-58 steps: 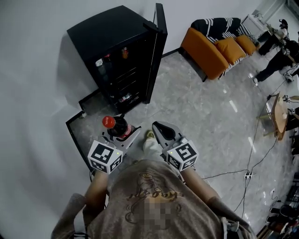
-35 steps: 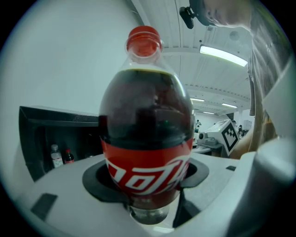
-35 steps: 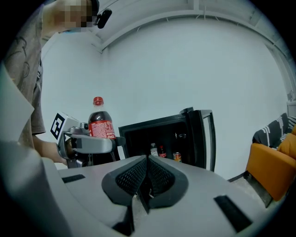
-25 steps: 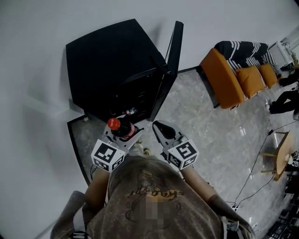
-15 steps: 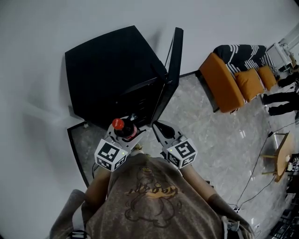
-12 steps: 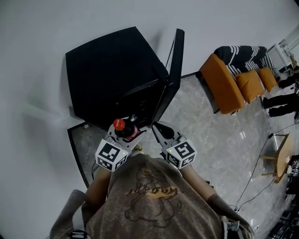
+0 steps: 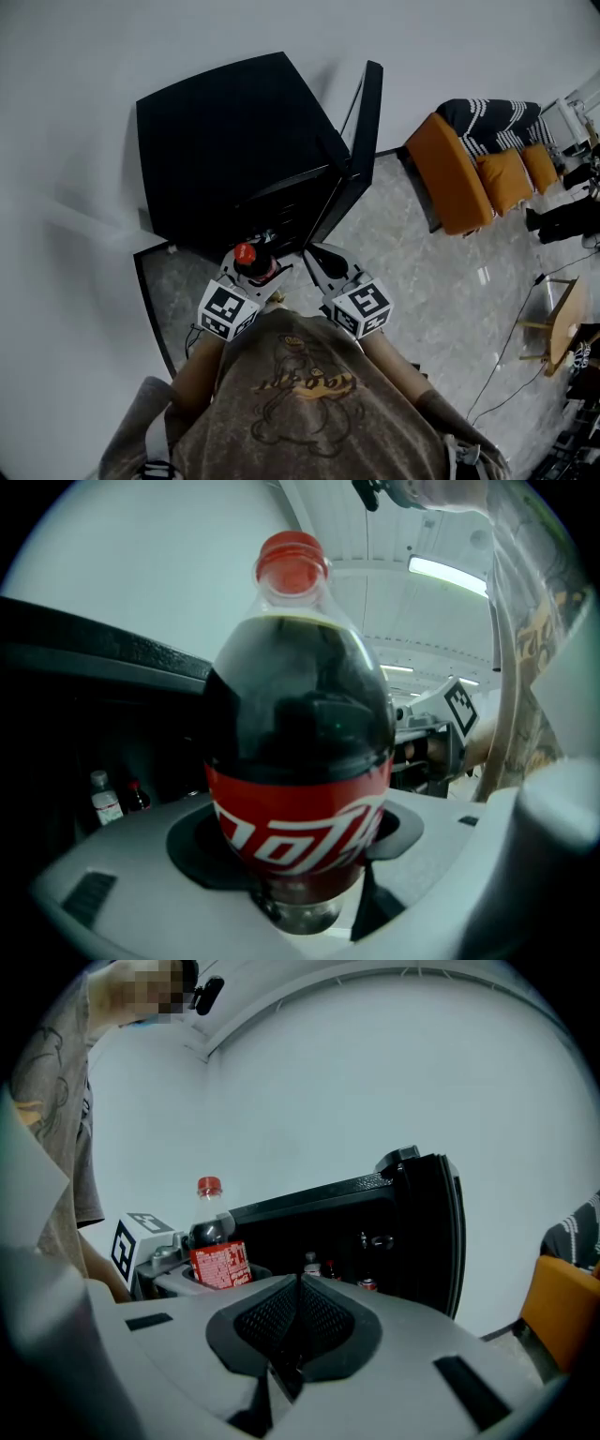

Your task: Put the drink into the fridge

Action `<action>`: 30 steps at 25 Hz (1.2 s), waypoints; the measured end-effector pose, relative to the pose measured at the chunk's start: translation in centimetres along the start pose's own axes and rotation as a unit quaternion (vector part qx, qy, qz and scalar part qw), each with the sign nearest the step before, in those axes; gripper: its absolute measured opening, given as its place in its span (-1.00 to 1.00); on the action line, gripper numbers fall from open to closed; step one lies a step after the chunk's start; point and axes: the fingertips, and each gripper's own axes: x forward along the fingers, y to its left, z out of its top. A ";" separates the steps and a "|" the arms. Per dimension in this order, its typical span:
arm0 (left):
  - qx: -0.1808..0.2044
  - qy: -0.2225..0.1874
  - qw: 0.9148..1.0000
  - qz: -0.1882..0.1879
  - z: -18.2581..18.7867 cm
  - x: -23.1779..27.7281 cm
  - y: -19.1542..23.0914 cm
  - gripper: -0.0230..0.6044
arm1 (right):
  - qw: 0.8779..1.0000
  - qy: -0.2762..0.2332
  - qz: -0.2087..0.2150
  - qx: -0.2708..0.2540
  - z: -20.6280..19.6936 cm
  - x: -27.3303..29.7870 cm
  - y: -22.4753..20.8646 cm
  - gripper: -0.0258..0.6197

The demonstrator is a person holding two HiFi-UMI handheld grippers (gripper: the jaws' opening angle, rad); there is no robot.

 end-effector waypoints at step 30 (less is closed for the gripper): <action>-0.027 0.043 0.997 0.063 -9.1 4.7 8.8 0.07 | 1.000 0.018 -0.002 -0.004 -0.5 2.1 -1.0 -0.83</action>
